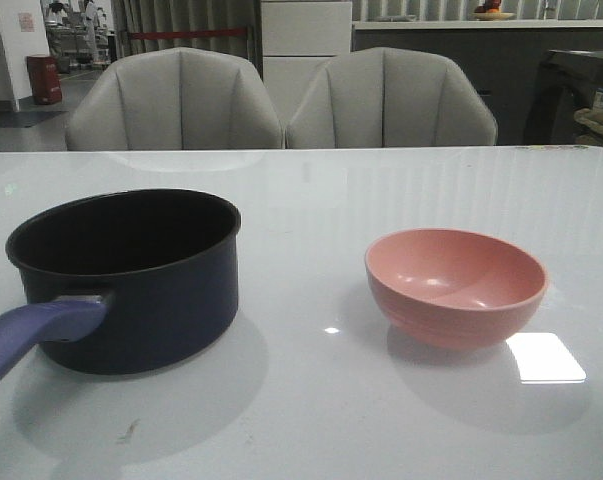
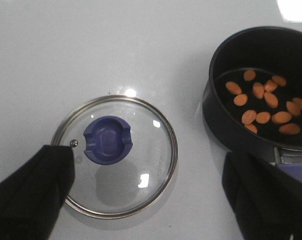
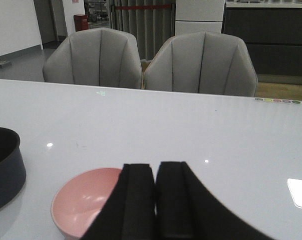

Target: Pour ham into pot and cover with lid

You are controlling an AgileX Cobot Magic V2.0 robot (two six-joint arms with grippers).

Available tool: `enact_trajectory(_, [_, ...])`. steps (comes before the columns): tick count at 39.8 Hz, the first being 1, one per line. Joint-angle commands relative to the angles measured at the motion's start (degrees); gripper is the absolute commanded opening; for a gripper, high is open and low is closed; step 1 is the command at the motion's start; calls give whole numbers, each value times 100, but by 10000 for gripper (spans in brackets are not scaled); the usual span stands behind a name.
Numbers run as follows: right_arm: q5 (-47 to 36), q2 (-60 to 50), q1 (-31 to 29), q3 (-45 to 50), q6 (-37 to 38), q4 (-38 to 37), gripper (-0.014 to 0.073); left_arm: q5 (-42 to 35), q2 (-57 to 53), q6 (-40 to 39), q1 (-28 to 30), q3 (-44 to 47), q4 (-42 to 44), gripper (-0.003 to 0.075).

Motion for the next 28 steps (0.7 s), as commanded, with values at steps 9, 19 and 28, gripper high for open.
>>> enact_trajectory(9, [-420, 52, -1, -156, -47, 31, 151, 106, 1182, -416, 249, -819, -189, 649])
enact_trajectory(19, [-420, 52, -1, -156, -47, 31, 151, 449, 1955, 107, 1206, -1187, -609, 649])
enact_trajectory(28, [-420, 52, -1, -156, -47, 31, 151, 396, 2809, 966, 1998, -1376, -1530, 649])
